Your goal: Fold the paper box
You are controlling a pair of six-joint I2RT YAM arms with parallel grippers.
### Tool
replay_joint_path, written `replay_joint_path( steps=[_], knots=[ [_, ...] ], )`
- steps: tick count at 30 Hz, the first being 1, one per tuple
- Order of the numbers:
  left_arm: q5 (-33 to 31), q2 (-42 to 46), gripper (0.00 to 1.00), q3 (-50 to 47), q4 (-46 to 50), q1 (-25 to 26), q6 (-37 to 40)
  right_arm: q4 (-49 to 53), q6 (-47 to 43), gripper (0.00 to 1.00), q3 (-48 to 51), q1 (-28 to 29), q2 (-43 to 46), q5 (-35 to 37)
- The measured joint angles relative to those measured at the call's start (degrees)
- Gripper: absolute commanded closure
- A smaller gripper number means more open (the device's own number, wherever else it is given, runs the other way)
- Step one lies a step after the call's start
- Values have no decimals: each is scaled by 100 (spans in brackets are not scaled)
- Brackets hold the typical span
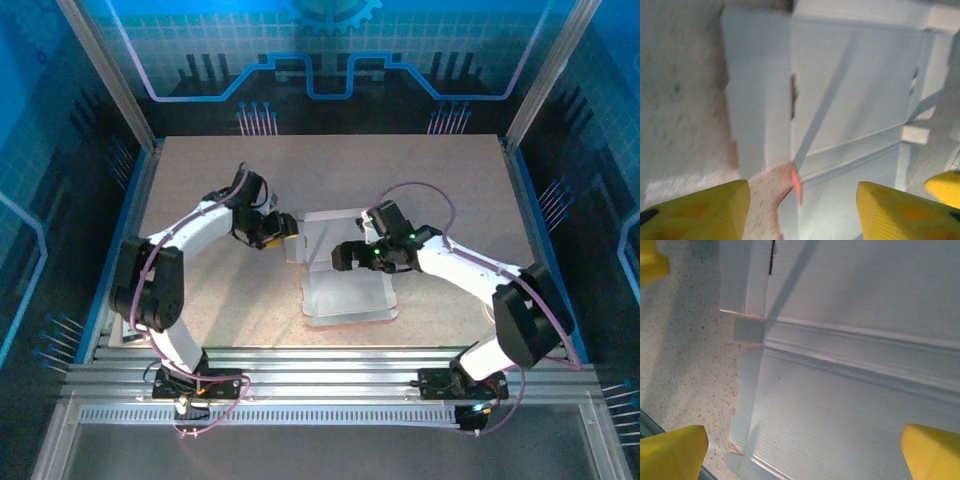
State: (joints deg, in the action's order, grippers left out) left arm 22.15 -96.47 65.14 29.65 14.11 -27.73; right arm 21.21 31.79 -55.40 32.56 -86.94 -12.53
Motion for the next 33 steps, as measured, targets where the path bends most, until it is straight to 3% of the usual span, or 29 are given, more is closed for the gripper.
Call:
replay_joint_path(
  steps=[10,19,26,33],
  knots=[
    [4,1250,46,-1488,-603,-2,-374,61,-343,0,-772,17,-813,-413],
    [-28,1987,34,-1690,-1117,-7,-177,-33,-546,0,-769,103,-393,-291],
    [267,1456,22,-1174,-863,-13,356,-420,-625,0,-717,103,127,-24],
    [625,457,20,-332,-745,-13,708,-496,-688,0,-459,76,396,122]
  ],
)
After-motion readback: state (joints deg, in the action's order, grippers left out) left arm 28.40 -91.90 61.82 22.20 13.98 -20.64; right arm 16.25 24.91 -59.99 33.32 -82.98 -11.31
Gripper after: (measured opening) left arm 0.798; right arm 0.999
